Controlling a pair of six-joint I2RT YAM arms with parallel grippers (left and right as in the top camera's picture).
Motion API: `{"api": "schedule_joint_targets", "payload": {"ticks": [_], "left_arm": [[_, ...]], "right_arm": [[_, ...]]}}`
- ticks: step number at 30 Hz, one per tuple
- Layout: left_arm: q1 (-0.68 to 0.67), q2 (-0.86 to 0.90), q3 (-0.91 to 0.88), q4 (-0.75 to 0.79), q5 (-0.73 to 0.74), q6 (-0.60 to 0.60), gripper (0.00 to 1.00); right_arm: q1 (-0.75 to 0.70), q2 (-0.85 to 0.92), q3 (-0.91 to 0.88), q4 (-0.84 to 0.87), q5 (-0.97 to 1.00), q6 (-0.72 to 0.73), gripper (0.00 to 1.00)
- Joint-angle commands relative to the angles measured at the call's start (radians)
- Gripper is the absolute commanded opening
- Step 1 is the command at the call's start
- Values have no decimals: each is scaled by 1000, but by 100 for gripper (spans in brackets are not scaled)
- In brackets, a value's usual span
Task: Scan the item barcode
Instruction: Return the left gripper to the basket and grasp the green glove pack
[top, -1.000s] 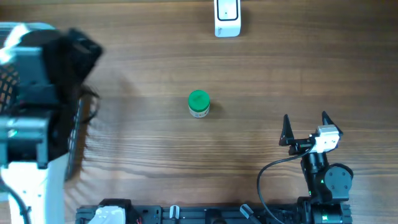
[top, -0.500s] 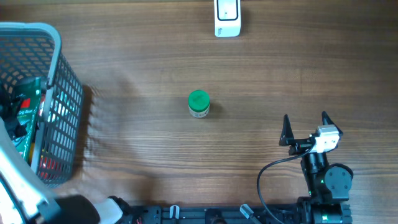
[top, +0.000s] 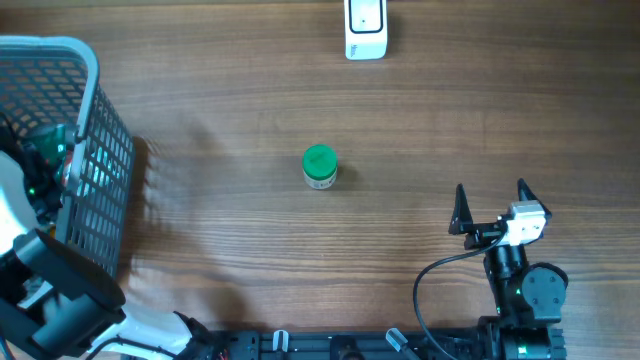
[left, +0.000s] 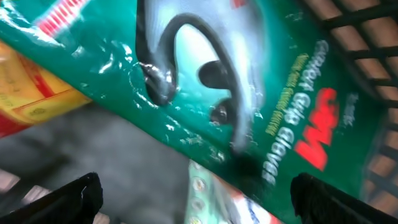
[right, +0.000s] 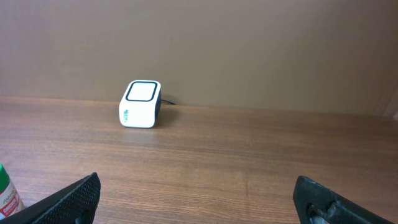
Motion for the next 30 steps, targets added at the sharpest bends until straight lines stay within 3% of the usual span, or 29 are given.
{"api": "schedule_joint_targets", "payload": {"ticks": [1, 12, 16, 20, 26, 29, 30], "left_arm": [[3, 8, -92, 73, -65, -16, 100], [3, 9, -130, 148, -194, -13, 100], [3, 10, -130, 161, -248, -11, 97], [3, 10, -130, 158, -327, 0, 88], [3, 10, -130, 162, -328, 18, 40], [3, 8, -130, 166, -328, 41, 7], [3, 3, -130, 184, -319, 101, 4]], "right_arm": [[5, -6, -1, 2, 16, -18, 100], [5, -6, -1, 2, 16, -18, 100], [5, -6, -1, 2, 16, -18, 100], [5, -6, -1, 2, 16, -18, 100], [5, -6, -1, 2, 16, -18, 100], [5, -6, -1, 2, 16, -18, 100], [5, -6, -1, 2, 16, -18, 100]]}}
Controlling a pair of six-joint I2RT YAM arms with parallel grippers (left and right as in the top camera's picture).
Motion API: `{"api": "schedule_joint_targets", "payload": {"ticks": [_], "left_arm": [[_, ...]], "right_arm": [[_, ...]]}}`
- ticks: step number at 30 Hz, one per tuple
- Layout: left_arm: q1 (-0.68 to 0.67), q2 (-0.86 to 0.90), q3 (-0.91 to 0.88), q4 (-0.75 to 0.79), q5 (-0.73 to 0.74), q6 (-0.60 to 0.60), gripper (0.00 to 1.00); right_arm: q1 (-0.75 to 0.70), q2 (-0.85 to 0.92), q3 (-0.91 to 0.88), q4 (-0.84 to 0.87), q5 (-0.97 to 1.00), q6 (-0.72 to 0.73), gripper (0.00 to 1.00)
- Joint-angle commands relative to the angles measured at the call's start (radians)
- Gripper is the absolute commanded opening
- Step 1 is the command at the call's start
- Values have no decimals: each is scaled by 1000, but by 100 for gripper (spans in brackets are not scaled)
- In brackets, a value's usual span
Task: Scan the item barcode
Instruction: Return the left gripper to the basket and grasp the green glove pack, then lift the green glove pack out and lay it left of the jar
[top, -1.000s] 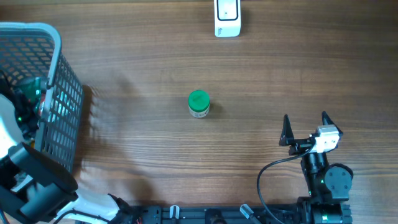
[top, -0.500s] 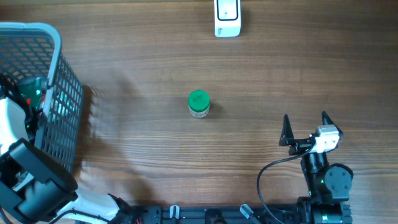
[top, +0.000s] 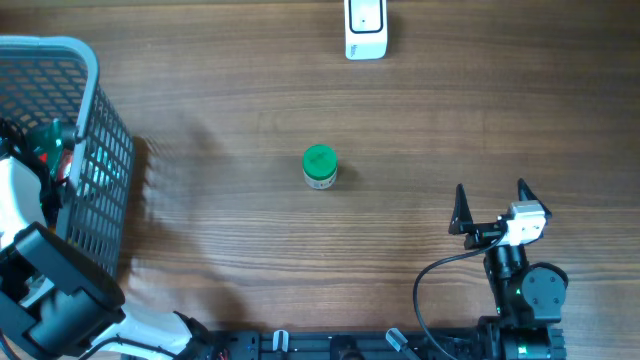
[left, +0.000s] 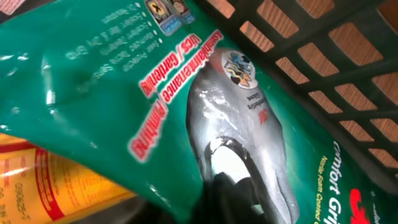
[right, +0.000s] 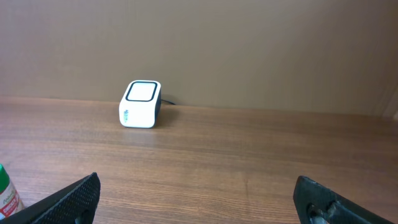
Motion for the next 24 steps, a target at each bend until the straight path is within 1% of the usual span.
{"api": "schedule_joint_targets", "payload": {"ticks": [1, 6, 9, 15, 17, 21, 24], "left_arm": [[3, -7, -8, 34, -8, 129, 4], [3, -119, 24, 45, 121, 324, 4], [3, -229, 44, 45, 188, 391, 4], [3, -518, 50, 46, 278, 401, 4], [2, -600, 50, 61, 323, 427, 4], [3, -719, 50, 132, 481, 497, 4], [3, -792, 50, 197, 635, 501, 4]], "right_arm": [[5, -6, -1, 2, 16, -18, 100], [5, -6, -1, 2, 16, -18, 100], [5, -6, -1, 2, 16, -18, 100], [5, -6, -1, 2, 16, -18, 100], [5, -6, -1, 2, 16, -18, 100], [5, -6, -1, 2, 16, -18, 100], [5, -6, -1, 2, 16, -18, 100]]}}
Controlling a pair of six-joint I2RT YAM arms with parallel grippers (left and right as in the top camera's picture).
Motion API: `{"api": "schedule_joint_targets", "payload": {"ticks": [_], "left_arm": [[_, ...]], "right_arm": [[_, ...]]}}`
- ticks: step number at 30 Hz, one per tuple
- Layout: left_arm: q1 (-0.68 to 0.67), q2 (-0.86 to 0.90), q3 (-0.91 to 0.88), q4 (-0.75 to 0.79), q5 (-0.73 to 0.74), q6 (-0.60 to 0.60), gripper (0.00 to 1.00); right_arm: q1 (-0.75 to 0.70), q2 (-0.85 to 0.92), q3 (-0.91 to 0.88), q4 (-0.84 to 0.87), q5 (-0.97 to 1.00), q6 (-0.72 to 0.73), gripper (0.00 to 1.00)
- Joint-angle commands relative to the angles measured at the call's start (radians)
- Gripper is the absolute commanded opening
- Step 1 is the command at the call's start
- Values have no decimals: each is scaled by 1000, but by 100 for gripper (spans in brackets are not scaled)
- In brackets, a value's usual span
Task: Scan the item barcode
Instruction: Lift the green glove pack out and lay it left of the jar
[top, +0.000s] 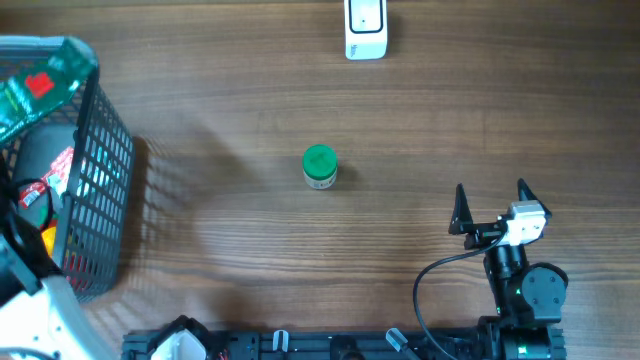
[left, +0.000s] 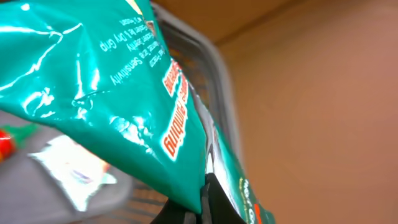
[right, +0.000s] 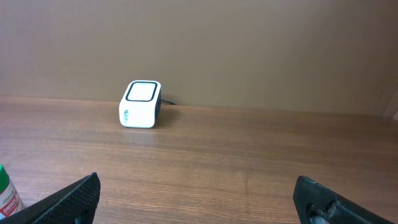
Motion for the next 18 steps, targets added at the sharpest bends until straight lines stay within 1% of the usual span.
{"api": "schedule_joint_targets", "payload": {"ticks": [1, 3, 5, 6, 8, 10, 11, 13, 15, 16, 18], "left_arm": [[2, -75, 14, 64, 235, 45, 4], [2, -105, 14, 103, 356, 48, 4], [0, -122, 14, 162, 504, 130, 4], [-11, -130, 14, 194, 604, 195, 4], [-33, -135, 14, 202, 686, 258, 4], [-84, -135, 13, 180, 784, 359, 4], [-119, -134, 13, 154, 809, 415, 4], [-196, -134, 13, 83, 813, 558, 4], [-286, -125, 13, -20, 811, 732, 4], [-333, -115, 13, -82, 804, 812, 4], [-399, -92, 13, -176, 764, 919, 4]], "right_arm": [[5, -6, -1, 2, 16, -18, 100], [5, -6, -1, 2, 16, -18, 100], [5, -6, -1, 2, 16, -18, 100], [5, -6, -1, 2, 16, -18, 100], [5, -6, -1, 2, 16, -18, 100], [5, -6, -1, 2, 16, -18, 100], [5, -6, -1, 2, 16, -18, 100], [5, -6, -1, 2, 16, -18, 100], [5, -6, -1, 2, 16, -18, 100], [5, -6, -1, 2, 16, -18, 100], [5, -6, -1, 2, 16, -18, 100]]}}
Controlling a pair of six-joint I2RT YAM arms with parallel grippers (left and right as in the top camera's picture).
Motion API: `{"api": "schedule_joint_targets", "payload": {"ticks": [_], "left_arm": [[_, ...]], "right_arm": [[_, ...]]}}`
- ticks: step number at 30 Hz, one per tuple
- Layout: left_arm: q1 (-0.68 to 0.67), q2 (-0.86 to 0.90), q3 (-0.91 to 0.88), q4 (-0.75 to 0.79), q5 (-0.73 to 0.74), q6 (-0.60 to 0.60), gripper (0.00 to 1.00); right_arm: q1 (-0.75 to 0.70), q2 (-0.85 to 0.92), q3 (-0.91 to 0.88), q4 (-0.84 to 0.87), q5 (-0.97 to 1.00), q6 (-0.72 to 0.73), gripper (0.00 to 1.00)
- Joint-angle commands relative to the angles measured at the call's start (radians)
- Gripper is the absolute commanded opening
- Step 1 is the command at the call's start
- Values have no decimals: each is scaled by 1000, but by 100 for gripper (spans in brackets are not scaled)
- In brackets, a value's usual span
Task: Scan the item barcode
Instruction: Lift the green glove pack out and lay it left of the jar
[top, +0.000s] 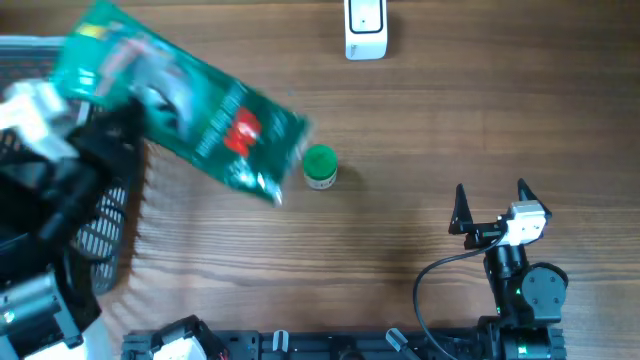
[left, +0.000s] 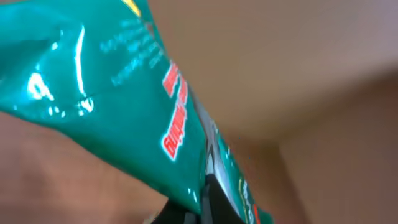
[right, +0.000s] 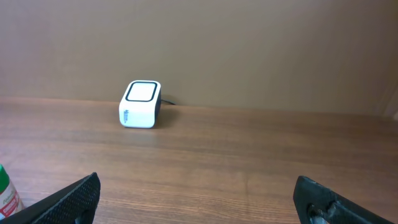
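A green glove packet (top: 190, 115) with red and white print hangs tilted over the table, between the basket and the green-capped bottle (top: 320, 166). My left gripper (left: 208, 200) is shut on its edge; the packet (left: 118, 106) fills most of the left wrist view. The white scanner (top: 365, 28) stands at the far edge and also shows in the right wrist view as a white scanner (right: 140, 104). My right gripper (top: 490, 205) rests open near the front right, holding nothing. No barcode shows.
A grey wire basket (top: 105, 245) stands at the left edge, largely covered by my left arm (top: 40, 200). The bottle's side (right: 6, 194) peeks in at the lower left of the right wrist view. A black cable (top: 430, 280) loops by the right arm.
My left gripper has carried the green packet from above the basket's far corner to over the table, its lower end now close to the green-capped bottle. The right arm has not moved.
My left gripper was open inside the basket over the green packet. Then it was down on the packet, jaws closed. Then it held the packet above the basket rim, and now holds it out over the table. The right arm stayed still throughout.
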Motion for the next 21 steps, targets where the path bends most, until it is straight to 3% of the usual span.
{"api": "schedule_joint_targets", "payload": {"ticks": [1, 4, 7, 14, 21], "left_arm": [[-143, 54, 10, -158, -63, 375, 4], [-243, 151, 10, -264, -287, 402, 4], [-301, 264, 10, -312, -354, 402, 4], [-394, 581, 10, -320, -362, 459, 4], [-497, 783, 10, -201, -362, 462, 4]], "right_arm": [[5, -6, -1, 2, 16, -18, 100], [5, -6, -1, 2, 16, -17, 100], [5, -6, -1, 2, 16, -17, 100], [5, -6, -1, 2, 16, -17, 100], [5, -6, -1, 2, 16, -18, 100]]}}
